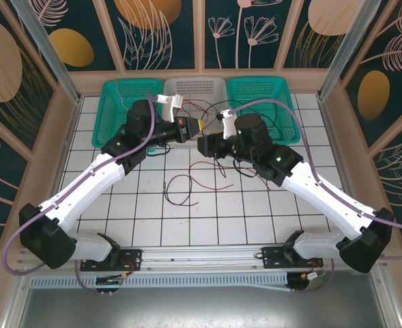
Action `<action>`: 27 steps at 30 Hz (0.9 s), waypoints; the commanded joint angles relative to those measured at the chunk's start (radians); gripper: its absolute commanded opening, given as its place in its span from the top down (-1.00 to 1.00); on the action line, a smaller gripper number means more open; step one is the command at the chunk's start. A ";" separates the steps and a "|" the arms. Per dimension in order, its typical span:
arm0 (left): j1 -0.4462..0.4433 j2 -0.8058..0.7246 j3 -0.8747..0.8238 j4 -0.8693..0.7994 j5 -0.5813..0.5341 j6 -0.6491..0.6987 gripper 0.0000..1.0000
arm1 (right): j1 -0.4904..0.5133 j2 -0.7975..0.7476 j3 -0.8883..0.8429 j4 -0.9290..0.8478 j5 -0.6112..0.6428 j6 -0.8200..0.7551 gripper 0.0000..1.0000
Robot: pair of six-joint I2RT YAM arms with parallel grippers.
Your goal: Untangle the cables
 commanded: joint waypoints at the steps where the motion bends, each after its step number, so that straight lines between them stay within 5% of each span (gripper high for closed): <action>1: 0.011 -0.008 0.005 0.079 0.070 -0.049 1.00 | 0.009 0.026 0.039 -0.025 0.012 -0.032 -0.05; 5: 0.019 -0.004 -0.004 0.100 0.091 -0.074 1.00 | 0.012 0.042 0.052 -0.019 0.012 -0.033 0.12; 11: 0.036 -0.005 -0.012 0.100 0.084 -0.102 1.00 | 0.020 0.043 0.070 -0.025 0.003 -0.045 0.69; 15: 0.072 -0.001 -0.056 0.204 0.126 -0.208 0.11 | 0.029 0.024 0.055 -0.019 -0.028 -0.059 0.95; 17: 0.088 0.003 -0.092 0.314 0.177 -0.283 -0.13 | 0.031 0.008 0.039 -0.006 -0.051 -0.062 0.99; 21: 0.092 0.029 -0.132 0.507 0.273 -0.390 -0.40 | 0.032 -0.032 -0.002 0.036 -0.108 -0.062 1.00; 27: 0.092 0.073 -0.185 0.632 0.375 -0.490 -0.39 | 0.032 -0.091 -0.052 0.112 -0.143 -0.062 1.00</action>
